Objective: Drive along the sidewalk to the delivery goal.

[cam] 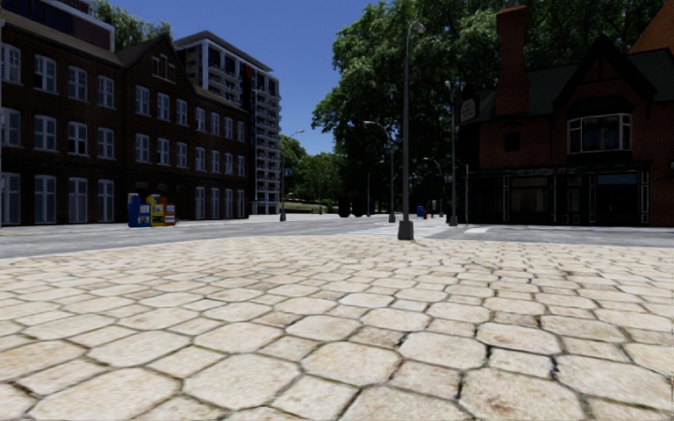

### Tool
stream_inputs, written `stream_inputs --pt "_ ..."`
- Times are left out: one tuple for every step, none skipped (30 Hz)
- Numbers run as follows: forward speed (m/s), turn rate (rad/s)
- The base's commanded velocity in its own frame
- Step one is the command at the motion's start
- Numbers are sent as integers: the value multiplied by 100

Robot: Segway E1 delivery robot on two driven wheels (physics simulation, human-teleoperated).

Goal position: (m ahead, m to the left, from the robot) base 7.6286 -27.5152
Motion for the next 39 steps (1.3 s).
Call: stream_inputs --pt "200 1" --pt "200 1" --pt "200 1" --pt "200 1" --pt "200 1" --pt "200 1" --pt "200 1" --pt "200 1" --pt "200 1" --pt "200 1" --pt "200 1" --pt "200 1" --pt "200 1" --pt "200 1" --pt "200 6" --pt "200 6" --pt "200 18" --pt "200 26" --pt "200 31" --pt "200 31" --pt "200 34" --pt "200 35" --pt "200 35" --pt "200 28" --pt "200 11" --pt "200 11" --pt "200 3" --pt "200 1" --pt "200 0" --pt "200 0" --pt "200 0" --pt "200 0" --pt "200 0" --pt "200 0" --pt "200 0" --pt "200 0" --pt "200 0" --pt "200 0" --pt "200 0"
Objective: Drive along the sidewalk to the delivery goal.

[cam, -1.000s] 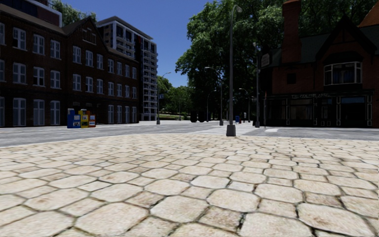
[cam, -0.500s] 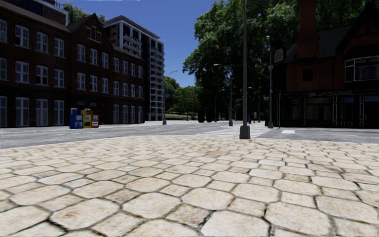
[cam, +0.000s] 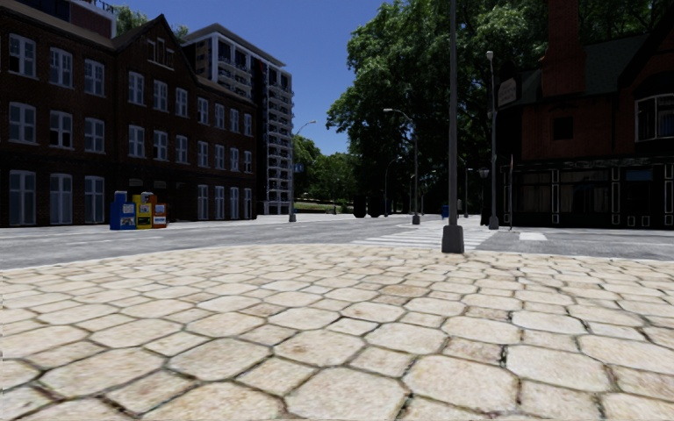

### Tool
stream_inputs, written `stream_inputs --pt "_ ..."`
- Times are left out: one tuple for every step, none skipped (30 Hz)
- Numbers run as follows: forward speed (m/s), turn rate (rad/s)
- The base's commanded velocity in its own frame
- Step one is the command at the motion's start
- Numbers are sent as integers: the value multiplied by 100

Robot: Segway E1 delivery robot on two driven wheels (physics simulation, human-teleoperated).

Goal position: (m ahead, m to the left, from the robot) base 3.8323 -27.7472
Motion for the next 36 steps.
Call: stream_inputs --pt "200 0" --pt "200 0" --pt "200 0" --pt "200 0" --pt "200 0" --pt "200 0" --pt "200 0" --pt "200 0" --pt "200 0" --pt "200 0" --pt "200 0" --pt "200 0" --pt "200 0" --pt "200 0" --pt "200 0" --pt "200 0" --pt "200 0" --pt "200 0" --pt "200 0" --pt "200 0" --pt "200 0" --pt "200 0" --pt "200 0" --pt "200 0" --pt "200 0" --pt "200 0" --pt "200 0" --pt "200 0" --pt "200 0" --pt "200 0" --pt "200 0" --pt "200 0" --pt "200 0" --pt "200 0" --pt "200 0" --pt "200 0"
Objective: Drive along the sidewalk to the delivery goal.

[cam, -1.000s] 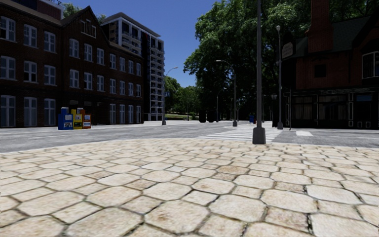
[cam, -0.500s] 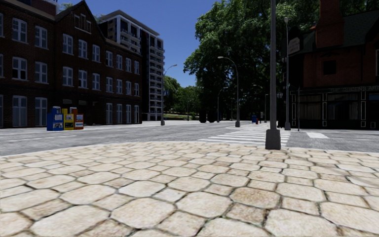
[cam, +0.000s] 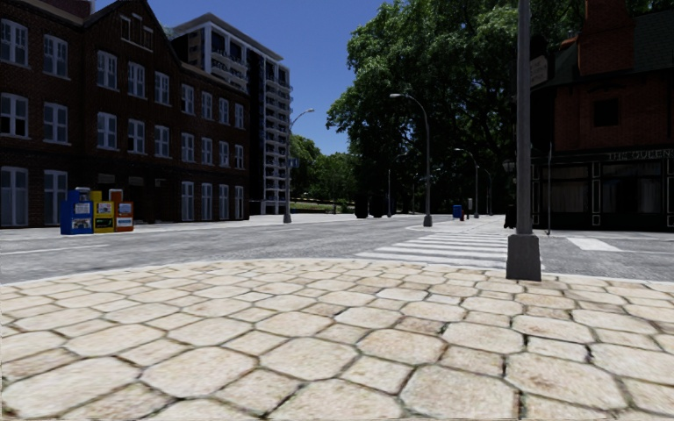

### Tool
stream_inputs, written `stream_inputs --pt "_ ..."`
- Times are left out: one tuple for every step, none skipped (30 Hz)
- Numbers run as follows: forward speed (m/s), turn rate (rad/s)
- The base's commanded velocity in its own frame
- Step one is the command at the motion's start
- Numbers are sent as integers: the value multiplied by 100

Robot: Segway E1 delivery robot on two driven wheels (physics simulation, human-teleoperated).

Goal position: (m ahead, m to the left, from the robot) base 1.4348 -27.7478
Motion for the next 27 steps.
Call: stream_inputs --pt "200 0" --pt "200 0" --pt "200 0" --pt "200 0" --pt "200 0" --pt "200 0" --pt "200 0" --pt "200 0" --pt "200 0" --pt "200 0" --pt "200 0" --pt "200 0" --pt "200 -12" --pt "200 -25" --pt "200 -38" --pt "200 -46" --pt "200 -52" --pt "200 -52" --pt "200 -54" --pt "200 -54" --pt "200 -54" --pt "200 -54" --pt "200 -54" --pt "200 -54" --pt "200 -12" --pt "200 -1" --pt "200 -1"
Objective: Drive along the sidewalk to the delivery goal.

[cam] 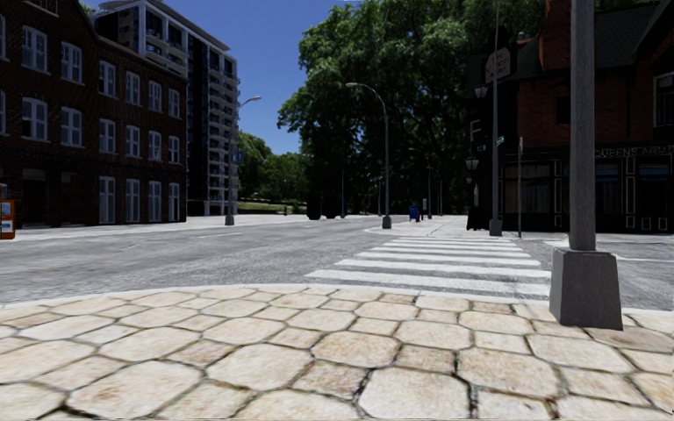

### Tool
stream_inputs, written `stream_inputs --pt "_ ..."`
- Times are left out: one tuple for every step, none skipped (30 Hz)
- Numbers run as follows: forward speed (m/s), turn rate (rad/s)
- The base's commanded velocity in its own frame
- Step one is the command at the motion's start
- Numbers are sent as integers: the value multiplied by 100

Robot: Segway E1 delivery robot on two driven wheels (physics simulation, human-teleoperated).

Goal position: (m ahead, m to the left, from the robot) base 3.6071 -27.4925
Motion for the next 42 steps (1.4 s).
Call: stream_inputs --pt "200 0" --pt "200 0" --pt "200 0" --pt "200 0" --pt "200 0" --pt "200 0" --pt "200 0" --pt "200 0" --pt "200 -43" --pt "200 -70" --pt "200 -70" --pt "200 -83" --pt "200 -92" --pt "200 -96" --pt "200 -98" --pt "200 -99" --pt "200 -99" --pt "200 -100" --pt "200 -100" --pt "200 -100" --pt "200 -93" --pt "200 -15" --pt "200 -15" --pt "200 0" --pt "200 0" --pt "200 0" --pt "200 0" --pt "200 0" --pt "200 0" --pt "200 0" --pt "200 0" --pt "200 0" --pt "200 0" --pt "200 0" --pt "200 0" --pt "200 0" --pt "200 0" --pt "200 0" --pt "200 0" --pt "200 0" --pt "200 0" --pt "200 0"
